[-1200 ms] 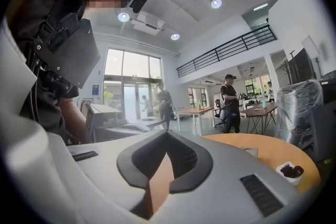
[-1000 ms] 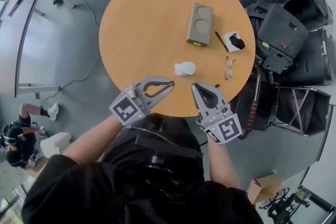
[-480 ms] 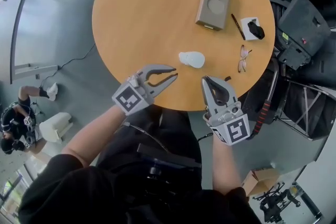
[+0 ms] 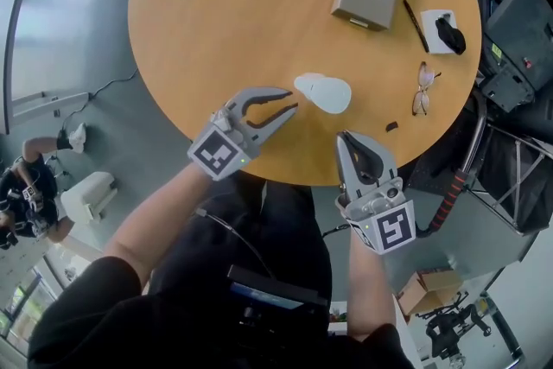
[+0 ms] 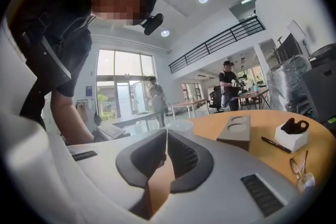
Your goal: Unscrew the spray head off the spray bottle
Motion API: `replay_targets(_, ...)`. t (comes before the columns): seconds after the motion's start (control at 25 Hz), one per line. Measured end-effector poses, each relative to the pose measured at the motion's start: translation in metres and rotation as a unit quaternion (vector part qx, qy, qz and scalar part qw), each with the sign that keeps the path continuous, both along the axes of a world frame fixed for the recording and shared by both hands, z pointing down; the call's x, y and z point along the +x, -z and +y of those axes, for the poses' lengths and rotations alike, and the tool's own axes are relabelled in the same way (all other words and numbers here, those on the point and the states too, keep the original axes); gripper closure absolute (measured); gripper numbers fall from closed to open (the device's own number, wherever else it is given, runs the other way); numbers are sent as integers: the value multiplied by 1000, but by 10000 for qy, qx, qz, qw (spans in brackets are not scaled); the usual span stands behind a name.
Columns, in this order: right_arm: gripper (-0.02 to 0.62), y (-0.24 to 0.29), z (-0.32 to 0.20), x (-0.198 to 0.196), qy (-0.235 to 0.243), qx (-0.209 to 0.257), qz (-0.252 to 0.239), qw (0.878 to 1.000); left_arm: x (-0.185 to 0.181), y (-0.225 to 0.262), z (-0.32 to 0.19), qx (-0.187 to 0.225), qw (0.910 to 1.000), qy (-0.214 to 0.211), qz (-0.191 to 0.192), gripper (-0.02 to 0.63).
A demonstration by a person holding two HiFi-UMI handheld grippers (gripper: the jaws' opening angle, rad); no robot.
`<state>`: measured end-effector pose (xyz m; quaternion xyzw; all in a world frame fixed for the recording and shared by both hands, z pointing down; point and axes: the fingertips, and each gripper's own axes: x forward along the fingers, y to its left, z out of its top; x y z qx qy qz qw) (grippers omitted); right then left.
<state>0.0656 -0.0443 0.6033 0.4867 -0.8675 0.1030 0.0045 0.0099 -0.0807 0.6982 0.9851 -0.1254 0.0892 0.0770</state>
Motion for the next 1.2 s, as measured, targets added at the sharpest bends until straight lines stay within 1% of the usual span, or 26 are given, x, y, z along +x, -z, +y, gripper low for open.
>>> replay_targets(0.08, 589, -14, 3, 0, -22, -56, -58, 10000, 1, -13, 0, -9, 10000, 27, -41, 487)
replay_targets(0.16, 589, -27, 5, 0, -40, -104, -85, 9999, 2, -25, 0, 2, 10000, 36, -84, 451)
replay_targets(0.2, 588, -33, 5, 0, -49, -121, -90, 9999, 4, -29, 0, 30, 9999, 24, -101, 451)
replay_targets(0.4, 586, -60, 6, 5, -100, -168, -125, 9997, 18, -48, 0, 177, 9998, -81, -88, 361)
replay_targets(0.48, 584, -64, 5, 7, -133, -178, -126, 9997, 23, -52, -1, 137, 9998, -156, -56, 330)
replay_targets(0.56, 584, -64, 2, 7, -158, -158, -128, 9997, 27, -54, -1, 108, 9996, -249, -39, 285)
replay_targets(0.68, 583, -64, 0, 8, -184, -135, -133, 9997, 32, -60, -1, 151, 9992, -355, -143, 259)
replay_targets(0.72, 583, -65, 0, 8, -191, -155, -127, 9996, 35, -62, -2, 141, 9991, -349, -174, 239)
replay_targets(0.76, 583, -66, -1, 9, -198, -170, -126, 9996, 37, -64, -4, 144, 9992, -330, -190, 206)
replay_targets(0.88, 581, -69, -2, 10, -212, -189, -133, 9995, 45, -65, -9, 256, 9989, -328, -198, 198)
replay_targets(1.08, 580, -73, -2, 12, -234, -239, -151, 9993, 59, -65, -10, 314, 9984, -441, -136, 197)
replay_targets(1.2, 580, -75, -2, 15, -220, -256, -164, 9993, 70, -68, -9, 333, 9980, -507, -205, 196)
